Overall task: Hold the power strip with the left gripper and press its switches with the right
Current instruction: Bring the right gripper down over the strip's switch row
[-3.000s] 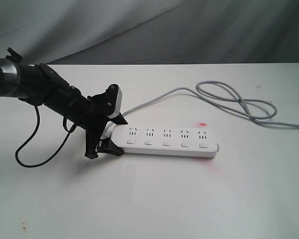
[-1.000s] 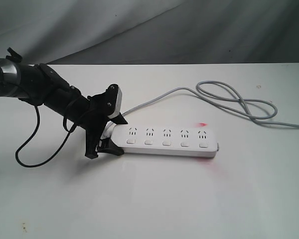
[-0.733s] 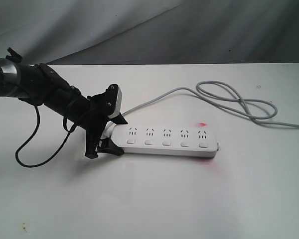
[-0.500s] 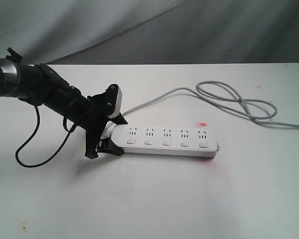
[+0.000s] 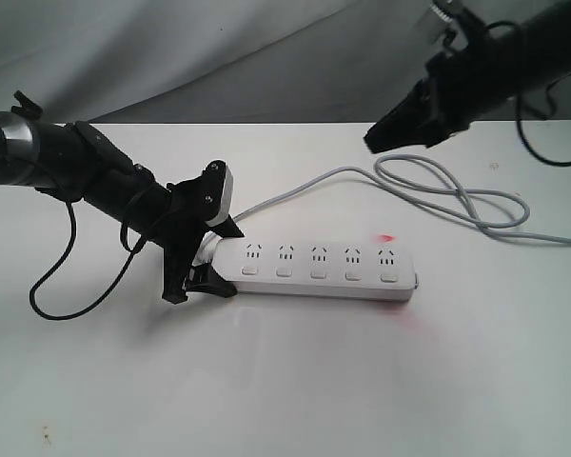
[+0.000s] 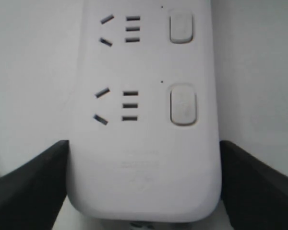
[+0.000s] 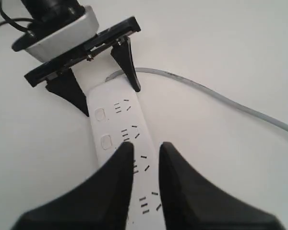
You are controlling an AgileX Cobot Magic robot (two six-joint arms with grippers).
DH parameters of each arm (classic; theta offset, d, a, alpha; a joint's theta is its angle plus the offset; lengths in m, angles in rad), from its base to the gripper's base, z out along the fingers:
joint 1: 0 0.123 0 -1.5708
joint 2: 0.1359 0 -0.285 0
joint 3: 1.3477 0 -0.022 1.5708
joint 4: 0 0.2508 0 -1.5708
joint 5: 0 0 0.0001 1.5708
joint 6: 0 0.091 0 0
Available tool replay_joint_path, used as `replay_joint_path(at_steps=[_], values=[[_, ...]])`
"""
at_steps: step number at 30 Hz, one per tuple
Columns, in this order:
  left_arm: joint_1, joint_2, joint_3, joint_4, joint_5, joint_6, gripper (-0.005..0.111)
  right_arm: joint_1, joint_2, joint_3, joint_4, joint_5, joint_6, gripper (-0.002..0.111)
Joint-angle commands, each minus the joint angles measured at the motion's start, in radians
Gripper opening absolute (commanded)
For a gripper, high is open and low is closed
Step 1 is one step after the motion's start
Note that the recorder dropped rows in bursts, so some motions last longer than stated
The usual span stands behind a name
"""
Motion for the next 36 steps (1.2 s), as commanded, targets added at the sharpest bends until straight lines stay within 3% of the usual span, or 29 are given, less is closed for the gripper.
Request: replay_joint_path(at_steps=[1, 4, 7, 12, 16, 21, 36], values=[[-0.006, -0.001, -0.002, -0.012, -0.015, 0.004, 0.0, 0.085, 0.074, -0.011, -0.005, -0.127, -0.015, 0.044], [-0.006, -0.001, -0.002, -0.012, -0.015, 0.004, 0.0, 0.133, 0.113, -0.011, -0.005, -0.211, -0.015, 0.061], [-0.006, -0.001, -0.002, -0.012, -0.015, 0.004, 0.0, 0.174, 0.14, -0.011, -0.005, -0.284, -0.015, 0.067], [-0.006, -0.001, -0.002, -0.012, -0.015, 0.004, 0.0, 0.206, 0.151, -0.011, 0.0, -0.31, -0.014, 0.068], [-0.006, -0.001, -0.002, -0.012, -0.015, 0.004, 0.0, 0.23, 0.151, -0.011, 0.017, -0.266, -0.175, 0.068], [-0.006, -0.001, -0.002, -0.012, -0.015, 0.004, 0.0, 0.281, 0.158, -0.011, 0.013, -0.266, -0.228, 0.068], [-0.006, -0.001, -0.002, -0.012, -0.015, 0.004, 0.0, 0.317, 0.268, -0.013, 0.038, -0.339, -0.258, 0.068]])
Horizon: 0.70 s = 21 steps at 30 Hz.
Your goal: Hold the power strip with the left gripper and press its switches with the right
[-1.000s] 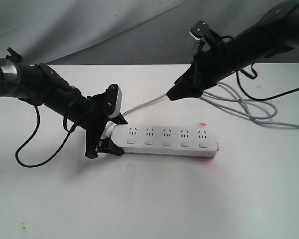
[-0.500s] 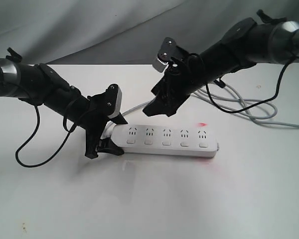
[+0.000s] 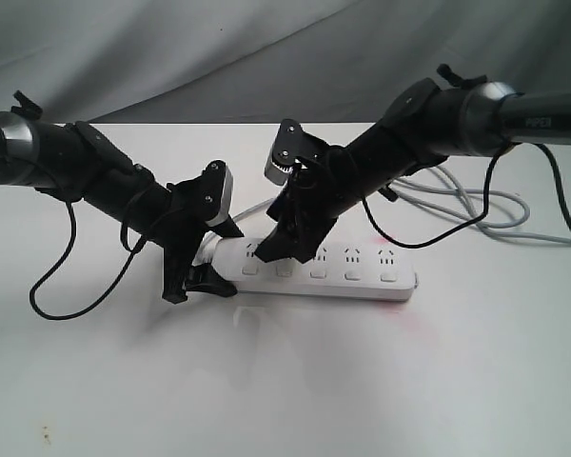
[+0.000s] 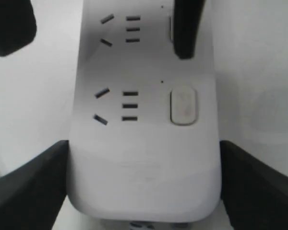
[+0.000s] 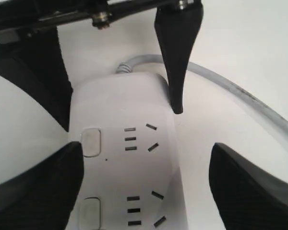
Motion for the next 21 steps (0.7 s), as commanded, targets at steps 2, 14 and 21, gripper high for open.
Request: replay_joint_path(at_steps=[2, 14, 21], values=[[-0.006, -0.001, -0.002, -0.012, -0.013, 0.004, 0.0, 0.012, 0.01, -0.005, 0.054, -0.037, -0.035, 0.068], [-0.006, -0.001, -0.002, -0.012, -0.013, 0.004, 0.0, 0.012, 0.029, -0.005, 0.083, -0.051, -0.052, 0.068], [-0.006, -0.001, -0.002, -0.012, -0.013, 0.004, 0.0, 0.012, 0.05, -0.005, 0.102, -0.051, -0.058, 0.068]])
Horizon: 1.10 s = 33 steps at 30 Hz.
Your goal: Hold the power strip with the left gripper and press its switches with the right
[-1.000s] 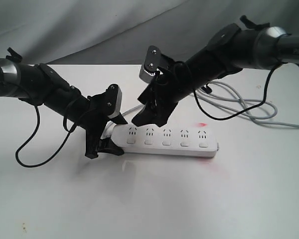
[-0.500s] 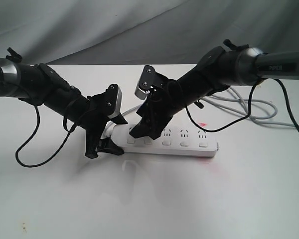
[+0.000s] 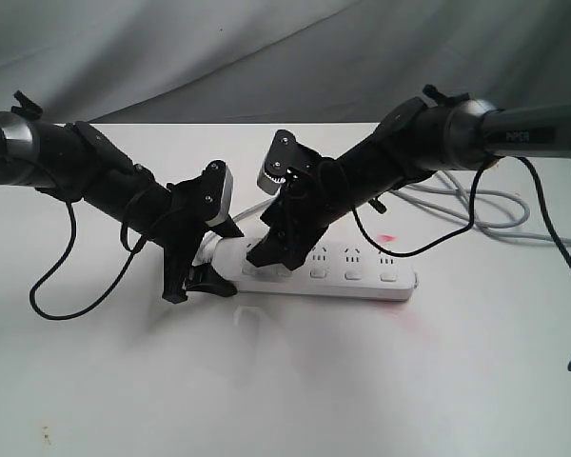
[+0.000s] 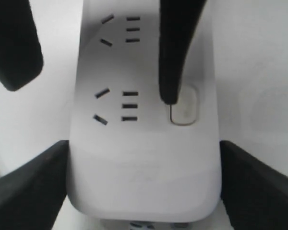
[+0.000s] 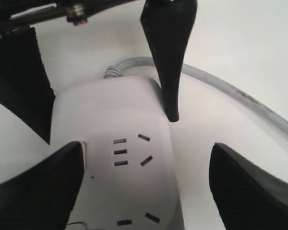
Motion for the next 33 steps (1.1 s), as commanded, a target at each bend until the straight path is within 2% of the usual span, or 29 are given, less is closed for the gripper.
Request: replay_joint_path(at_steps=[1, 18, 33], values=[[-0.006, -0.001, -0.002, -0.012, -0.01, 0.004, 0.0, 0.002, 0.005, -0.004, 0.039, -0.001, -0.02, 0.068], [-0.006, -0.001, -0.002, -0.012, -0.01, 0.004, 0.0, 0.033, 0.007, -0.004, 0.039, -0.061, -0.018, 0.068], [-0.006, -0.001, -0.002, -0.012, -0.01, 0.004, 0.0, 0.033, 0.032, -0.004, -0.096, -0.034, 0.053, 0.068]])
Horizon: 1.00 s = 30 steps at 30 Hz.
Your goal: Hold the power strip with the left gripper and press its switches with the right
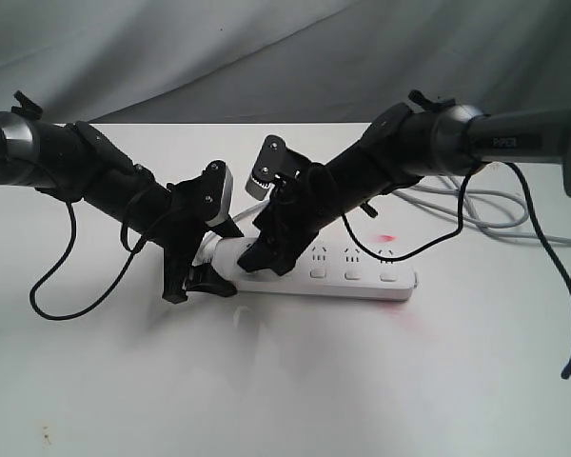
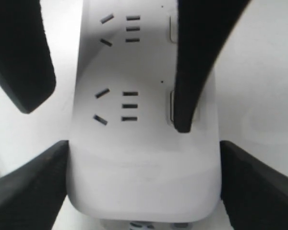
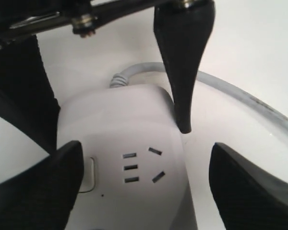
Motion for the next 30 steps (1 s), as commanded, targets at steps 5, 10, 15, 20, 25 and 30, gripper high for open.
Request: replay_joint_path(at_steps=[5, 10, 15, 20, 25, 30], values=[[-0.006, -0.001, -0.002, -0.012, -0.01, 0.002, 0.0, 0.001, 0.044, -0.003, -0.102, -0.027, 0.026, 0.068], [-0.006, -0.001, -0.002, -0.012, -0.01, 0.002, 0.0, 0.001, 0.046, -0.003, -0.166, -0.065, 0.052, 0.068], [-0.006, -0.001, -0.002, -0.012, -0.01, 0.002, 0.0, 0.001, 0.046, -0.003, -0.172, -0.056, 0.063, 0.068], [-0.006, -0.001, -0.002, -0.012, -0.01, 0.002, 0.0, -0.001, -0.003, -0.003, -0.085, -0.048, 0.049, 0.068], [-0.006, -0.001, -0.002, -0.012, -0.01, 0.002, 0.0, -0.009, -0.099, -0.003, -0.1, -0.02, 0.049, 0.068], [-0.006, -0.001, -0.002, -0.012, -0.01, 0.002, 0.0, -0.056, -0.139, -0.003, -0.086, 0.075, 0.032, 0.068]])
